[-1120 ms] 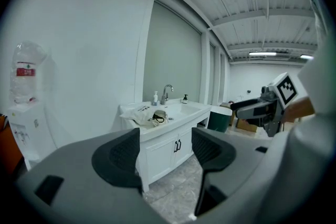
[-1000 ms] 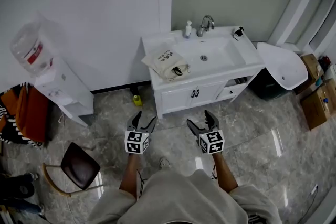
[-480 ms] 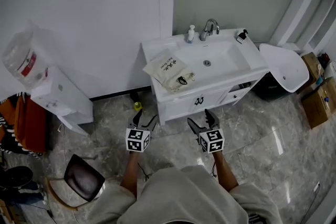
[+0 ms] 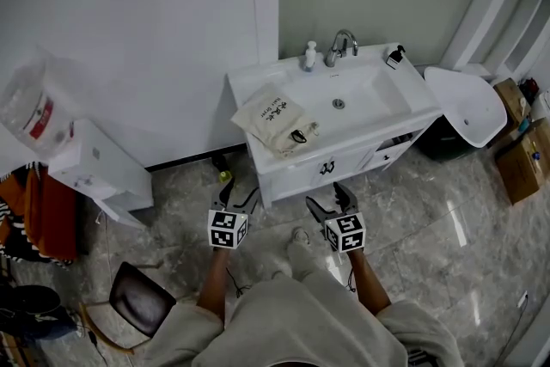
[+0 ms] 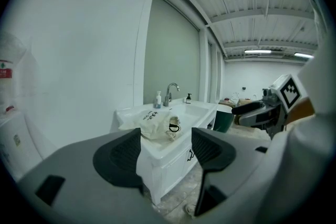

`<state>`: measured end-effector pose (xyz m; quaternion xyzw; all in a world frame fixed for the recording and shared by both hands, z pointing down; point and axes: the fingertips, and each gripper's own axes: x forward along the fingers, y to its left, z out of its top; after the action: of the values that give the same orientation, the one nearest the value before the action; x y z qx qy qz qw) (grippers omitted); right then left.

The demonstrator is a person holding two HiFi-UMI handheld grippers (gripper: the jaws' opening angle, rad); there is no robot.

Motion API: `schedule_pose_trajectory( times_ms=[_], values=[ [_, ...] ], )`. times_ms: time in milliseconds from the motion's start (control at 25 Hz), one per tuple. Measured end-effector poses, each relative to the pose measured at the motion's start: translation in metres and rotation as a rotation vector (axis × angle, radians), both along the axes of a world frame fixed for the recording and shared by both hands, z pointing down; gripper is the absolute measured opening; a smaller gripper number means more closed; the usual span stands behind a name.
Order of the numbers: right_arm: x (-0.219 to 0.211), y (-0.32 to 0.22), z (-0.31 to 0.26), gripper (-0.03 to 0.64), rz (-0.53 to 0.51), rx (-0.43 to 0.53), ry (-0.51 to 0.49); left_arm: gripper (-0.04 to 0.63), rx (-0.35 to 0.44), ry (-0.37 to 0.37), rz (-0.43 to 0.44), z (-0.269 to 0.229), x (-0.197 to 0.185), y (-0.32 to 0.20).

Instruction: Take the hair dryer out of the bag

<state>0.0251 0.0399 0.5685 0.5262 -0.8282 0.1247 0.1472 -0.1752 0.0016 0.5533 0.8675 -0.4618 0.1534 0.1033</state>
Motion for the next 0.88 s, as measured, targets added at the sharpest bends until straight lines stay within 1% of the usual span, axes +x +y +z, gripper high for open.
schedule_pose_trajectory(
  times_ms=[160,360,560,880],
  values=[
    [-0.001,-0.018,0.008,0.371,-0.012,-0.006,-0.006,0.287,-0.006,-0.015,0.001,0.008,0.003,-0.013],
    [0.002,-0.054,0.021,0.371,-0.024,-0.017,-0.017,0.287,-0.020,-0.024,-0.010,0.018,0.007,-0.047],
    [0.013,-0.107,0.027,0.371,-0.032,-0.027,-0.018,0.287,-0.035,-0.034,-0.002,0.025,0.024,-0.095],
    [0.035,-0.193,0.026,0.368,-0.082,-0.052,-0.005,0.287,-0.067,-0.036,-0.016,0.025,0.056,-0.173]
  ],
)
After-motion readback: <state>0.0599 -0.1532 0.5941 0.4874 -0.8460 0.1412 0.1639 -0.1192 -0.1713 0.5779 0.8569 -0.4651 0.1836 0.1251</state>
